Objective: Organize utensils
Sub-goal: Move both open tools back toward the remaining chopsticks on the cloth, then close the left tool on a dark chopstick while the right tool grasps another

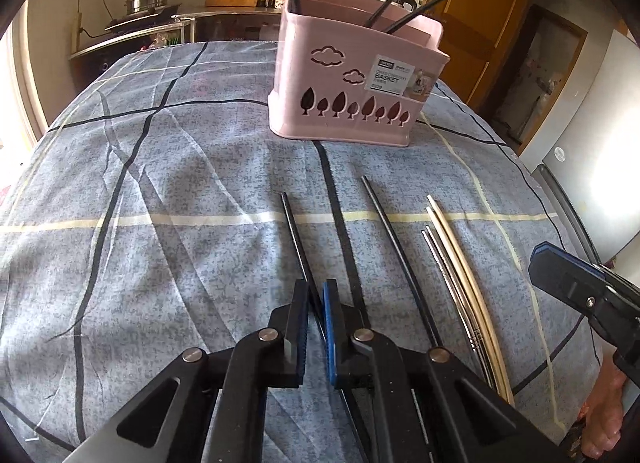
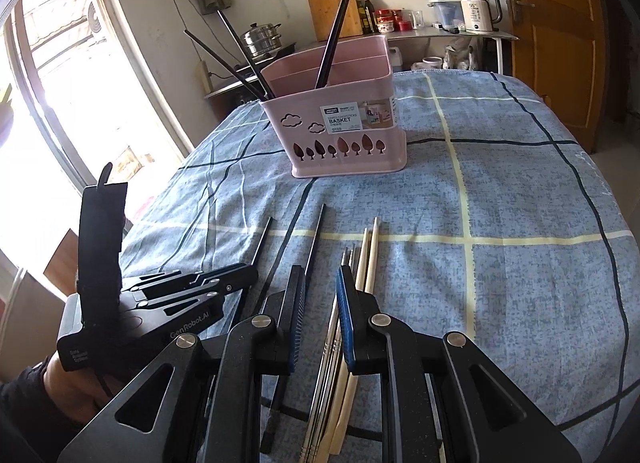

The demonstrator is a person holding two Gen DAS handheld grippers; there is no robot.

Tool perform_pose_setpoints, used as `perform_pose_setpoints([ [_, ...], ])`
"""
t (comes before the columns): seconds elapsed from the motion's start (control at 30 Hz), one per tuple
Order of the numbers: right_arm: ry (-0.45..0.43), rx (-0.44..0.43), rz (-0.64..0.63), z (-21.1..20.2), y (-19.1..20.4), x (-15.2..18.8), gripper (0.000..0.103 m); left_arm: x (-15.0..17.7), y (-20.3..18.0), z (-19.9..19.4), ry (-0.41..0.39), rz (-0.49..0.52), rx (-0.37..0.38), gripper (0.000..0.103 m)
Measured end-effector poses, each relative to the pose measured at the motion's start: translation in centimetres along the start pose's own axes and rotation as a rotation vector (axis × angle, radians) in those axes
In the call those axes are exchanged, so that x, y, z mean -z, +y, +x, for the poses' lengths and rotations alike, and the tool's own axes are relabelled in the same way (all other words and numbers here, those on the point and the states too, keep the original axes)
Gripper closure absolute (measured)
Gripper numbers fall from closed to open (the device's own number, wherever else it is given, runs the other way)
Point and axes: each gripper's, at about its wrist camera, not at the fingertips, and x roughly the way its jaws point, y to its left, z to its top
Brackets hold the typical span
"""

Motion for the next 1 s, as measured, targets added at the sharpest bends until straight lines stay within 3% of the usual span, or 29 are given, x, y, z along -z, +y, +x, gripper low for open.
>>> perform_pose_setpoints([
  [0.47, 0.127, 0.001, -0.052, 5.9, 1.7, -1.4, 0.087, -1.3, 5.6, -0.9, 0.011, -0.068, -0.062, 0.097],
  [0.8, 0.234, 0.063, -0.05, 9.9, 1.8, -2.4, 0.087, -2.5, 5.7, 0.1, 0.056, -0.036, -0.066, 0.096],
  [1.0, 0.249, 0.071, -0.042, 10.6, 2.1, -2.9, 0.088, -3.7, 5.6, 0.9, 0.091, -0.028, -0.068, 0.096],
])
